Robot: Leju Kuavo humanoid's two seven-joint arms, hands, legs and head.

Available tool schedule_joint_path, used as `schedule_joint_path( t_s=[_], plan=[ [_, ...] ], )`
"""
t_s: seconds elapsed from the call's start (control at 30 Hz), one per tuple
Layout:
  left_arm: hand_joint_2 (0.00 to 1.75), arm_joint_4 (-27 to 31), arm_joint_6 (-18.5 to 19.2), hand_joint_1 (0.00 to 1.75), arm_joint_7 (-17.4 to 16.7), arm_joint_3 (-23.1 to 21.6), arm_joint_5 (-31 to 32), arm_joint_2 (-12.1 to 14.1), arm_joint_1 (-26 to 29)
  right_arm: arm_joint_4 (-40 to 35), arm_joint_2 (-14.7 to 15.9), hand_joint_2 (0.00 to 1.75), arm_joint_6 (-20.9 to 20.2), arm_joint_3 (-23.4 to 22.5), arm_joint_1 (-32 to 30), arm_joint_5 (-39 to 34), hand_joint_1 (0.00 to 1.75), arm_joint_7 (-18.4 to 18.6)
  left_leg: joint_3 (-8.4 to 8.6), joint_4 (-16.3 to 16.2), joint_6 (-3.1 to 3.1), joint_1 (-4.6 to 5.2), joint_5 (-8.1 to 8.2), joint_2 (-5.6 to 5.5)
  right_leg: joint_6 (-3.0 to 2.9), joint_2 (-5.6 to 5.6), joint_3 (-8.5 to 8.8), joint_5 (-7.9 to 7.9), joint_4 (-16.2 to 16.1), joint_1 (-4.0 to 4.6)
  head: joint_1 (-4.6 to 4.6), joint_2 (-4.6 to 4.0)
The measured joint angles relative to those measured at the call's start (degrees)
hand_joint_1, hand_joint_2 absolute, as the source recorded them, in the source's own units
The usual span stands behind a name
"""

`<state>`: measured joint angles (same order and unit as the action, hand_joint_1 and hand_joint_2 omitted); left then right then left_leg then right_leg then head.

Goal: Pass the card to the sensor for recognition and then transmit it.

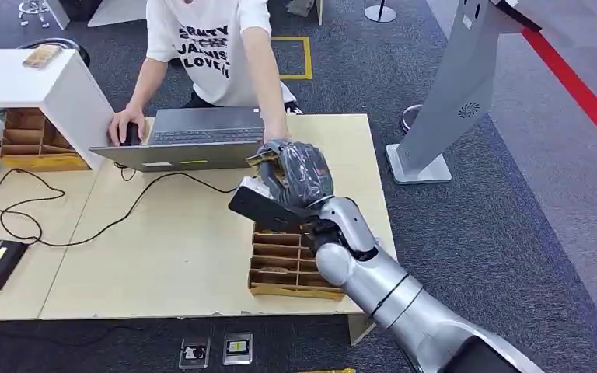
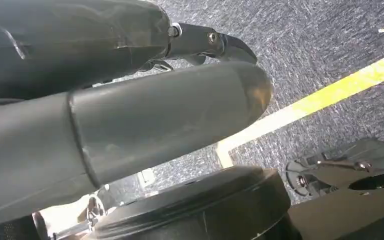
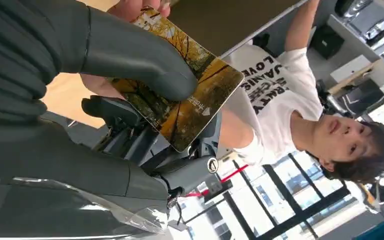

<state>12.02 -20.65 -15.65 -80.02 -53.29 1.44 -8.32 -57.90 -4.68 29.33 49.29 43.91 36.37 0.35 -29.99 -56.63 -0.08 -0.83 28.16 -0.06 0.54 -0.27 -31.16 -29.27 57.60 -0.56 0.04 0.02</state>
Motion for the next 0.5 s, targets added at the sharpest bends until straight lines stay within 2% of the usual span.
schedule_joint_path(
  t_s=[0.03, 0.07, 0.5],
  plan=[
    [0.00, 0.00, 0.00, 0.00, 0.00, 0.00, 0.00, 0.00, 0.00, 0.20, 0.00, 1.75, 0.15, 0.00, 0.00, 0.09, 1.05, 0.02, 0.00, 0.00, 0.00, 0.00, 0.00, 0.00, 0.00, 0.00, 0.00, 0.00, 0.00, 0.00, -0.02, 0.00],
    [0.00, 0.00, 0.00, 0.00, 0.00, 0.00, 0.00, 0.00, -0.01, 0.40, 0.00, 1.75, 0.26, 0.00, 0.00, 0.13, 0.00, 0.04, 0.00, 0.00, 0.00, 0.00, 0.00, 0.00, 0.00, 0.00, 0.00, 0.00, 0.00, 0.00, -0.02, 0.00],
    [0.00, 0.00, -0.13, 0.00, -0.02, 0.00, -0.59, -0.17, 0.06, 2.73, -0.17, 1.75, 0.35, 0.07, -0.51, 0.85, 0.00, 0.44, 0.00, 0.00, 0.00, 0.00, 0.00, 0.00, 0.00, 0.00, -0.01, 0.00, 0.00, 0.00, -0.02, 0.00]
  ],
)
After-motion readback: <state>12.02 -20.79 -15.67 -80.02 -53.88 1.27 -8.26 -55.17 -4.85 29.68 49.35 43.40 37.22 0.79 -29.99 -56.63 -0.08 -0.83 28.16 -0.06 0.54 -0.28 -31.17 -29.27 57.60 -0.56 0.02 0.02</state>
